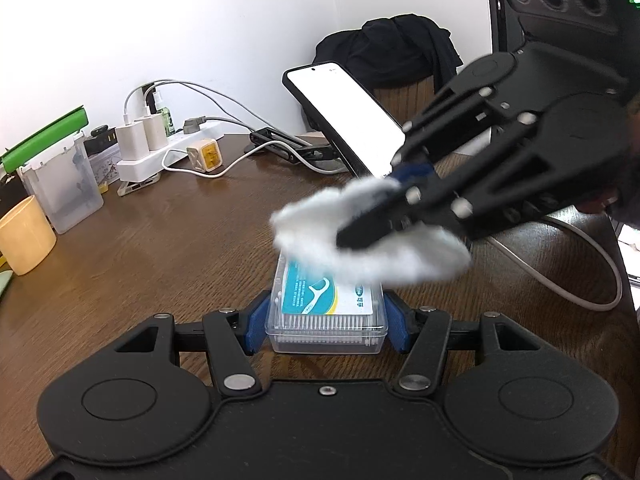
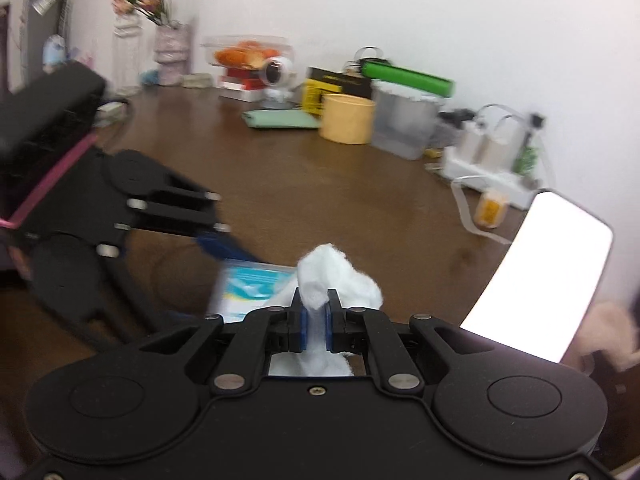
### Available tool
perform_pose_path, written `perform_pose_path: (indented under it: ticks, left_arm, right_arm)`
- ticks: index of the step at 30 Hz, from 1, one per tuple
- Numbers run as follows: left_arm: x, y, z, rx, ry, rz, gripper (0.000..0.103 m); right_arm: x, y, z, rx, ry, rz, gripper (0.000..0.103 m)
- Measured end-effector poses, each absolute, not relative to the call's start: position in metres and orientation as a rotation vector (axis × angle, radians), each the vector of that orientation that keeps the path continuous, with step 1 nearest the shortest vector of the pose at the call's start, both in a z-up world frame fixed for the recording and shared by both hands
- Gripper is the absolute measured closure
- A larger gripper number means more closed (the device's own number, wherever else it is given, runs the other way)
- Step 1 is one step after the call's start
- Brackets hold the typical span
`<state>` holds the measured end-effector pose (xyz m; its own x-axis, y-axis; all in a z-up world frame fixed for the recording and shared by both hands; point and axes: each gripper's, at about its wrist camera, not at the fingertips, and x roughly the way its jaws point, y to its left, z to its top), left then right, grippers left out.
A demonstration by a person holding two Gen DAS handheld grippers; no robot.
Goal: Clean container
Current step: 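Rub the cotton across the floss box lid with the right gripper, then keep wiping the box lid and edge with the cotton in the right gripper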
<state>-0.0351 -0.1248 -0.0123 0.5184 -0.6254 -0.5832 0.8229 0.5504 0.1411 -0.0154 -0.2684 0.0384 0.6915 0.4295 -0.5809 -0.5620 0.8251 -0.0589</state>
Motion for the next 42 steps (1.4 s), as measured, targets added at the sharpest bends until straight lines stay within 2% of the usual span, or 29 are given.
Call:
perform_pose_path:
  ticks: [9, 15, 19, 31, 42]
  left_arm:
    - [-0.037, -0.124, -0.013, 0.436, 0.504, -0.901, 0.046]
    - [-0.037, -0.124, -0.012, 0.435, 0.505, -0.902, 0.046]
    - [-0.037, -0.124, -0.012, 0.435, 0.505, -0.901, 0.046]
    - [-0.038, -0.124, -0.012, 0.437, 0.503, -0.891, 0.046]
    - [-0.039, -0.124, -0.012, 0.439, 0.501, -0.889, 0.046]
  right_arm:
    - [-0.001, -0.246, 0.036, -0.242, 0.526, 0.537, 0.094]
    - [-0.003, -0.267, 0.036, -0.281, 0.549, 0.468, 0.094]
    - [-0.007, -0.276, 0.040, -0.201, 0.592, 0.572, 0.095]
    - [0.002, -0.263, 0.037, -0.228, 0.546, 0.531, 0.094]
    - [-0.010, -0.270, 0.037, -0.177, 0.598, 0.636, 0.095]
